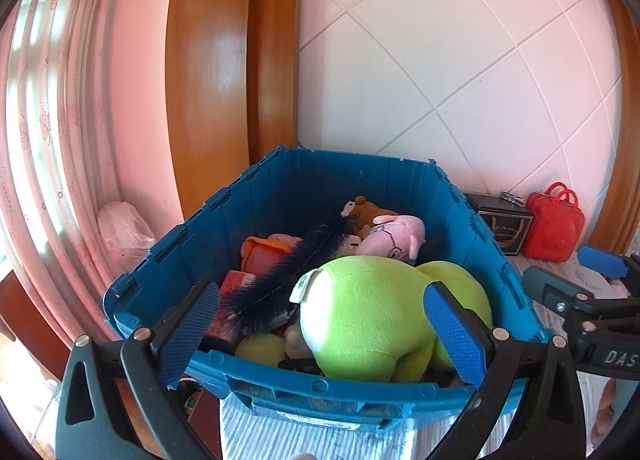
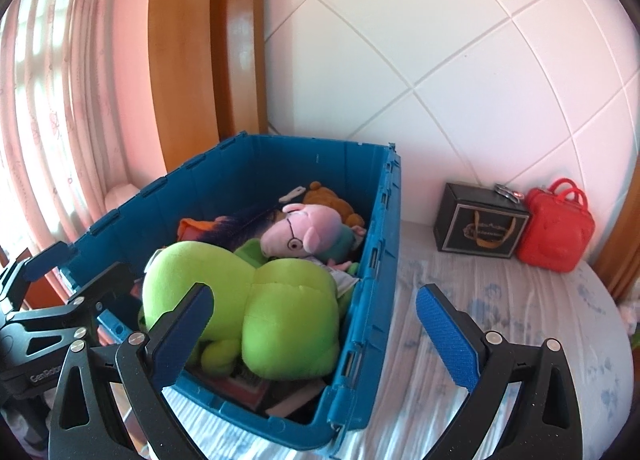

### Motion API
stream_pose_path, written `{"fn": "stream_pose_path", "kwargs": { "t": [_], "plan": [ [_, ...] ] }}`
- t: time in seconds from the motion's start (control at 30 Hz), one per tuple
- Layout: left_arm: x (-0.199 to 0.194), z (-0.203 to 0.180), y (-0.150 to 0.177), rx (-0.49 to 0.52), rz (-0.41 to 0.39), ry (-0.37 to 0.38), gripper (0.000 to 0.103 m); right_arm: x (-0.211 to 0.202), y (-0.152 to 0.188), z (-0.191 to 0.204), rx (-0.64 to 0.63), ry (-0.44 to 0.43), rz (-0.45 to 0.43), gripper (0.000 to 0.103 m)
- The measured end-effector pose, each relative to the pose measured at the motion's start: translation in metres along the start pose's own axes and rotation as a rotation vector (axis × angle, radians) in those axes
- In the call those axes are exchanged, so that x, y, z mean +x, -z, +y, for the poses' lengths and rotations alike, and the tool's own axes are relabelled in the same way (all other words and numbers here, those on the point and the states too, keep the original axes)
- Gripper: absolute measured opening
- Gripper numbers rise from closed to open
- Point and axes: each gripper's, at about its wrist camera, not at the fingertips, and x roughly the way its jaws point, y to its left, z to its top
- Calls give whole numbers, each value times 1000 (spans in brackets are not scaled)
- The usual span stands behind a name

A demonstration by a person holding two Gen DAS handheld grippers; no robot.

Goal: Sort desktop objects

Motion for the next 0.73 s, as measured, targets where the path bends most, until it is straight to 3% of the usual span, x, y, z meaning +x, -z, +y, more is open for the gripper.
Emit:
{"fn": "stream_pose_path", "kwargs": {
  "t": [0.17,0.73],
  "plan": [
    [-18,-6,5,28,-36,-30,103,-7,9,0,27,34,17,103],
    [-37,-14,8,31,-66,-18,103,-30,16,-9,51,37,-15,103]
  ]
}}
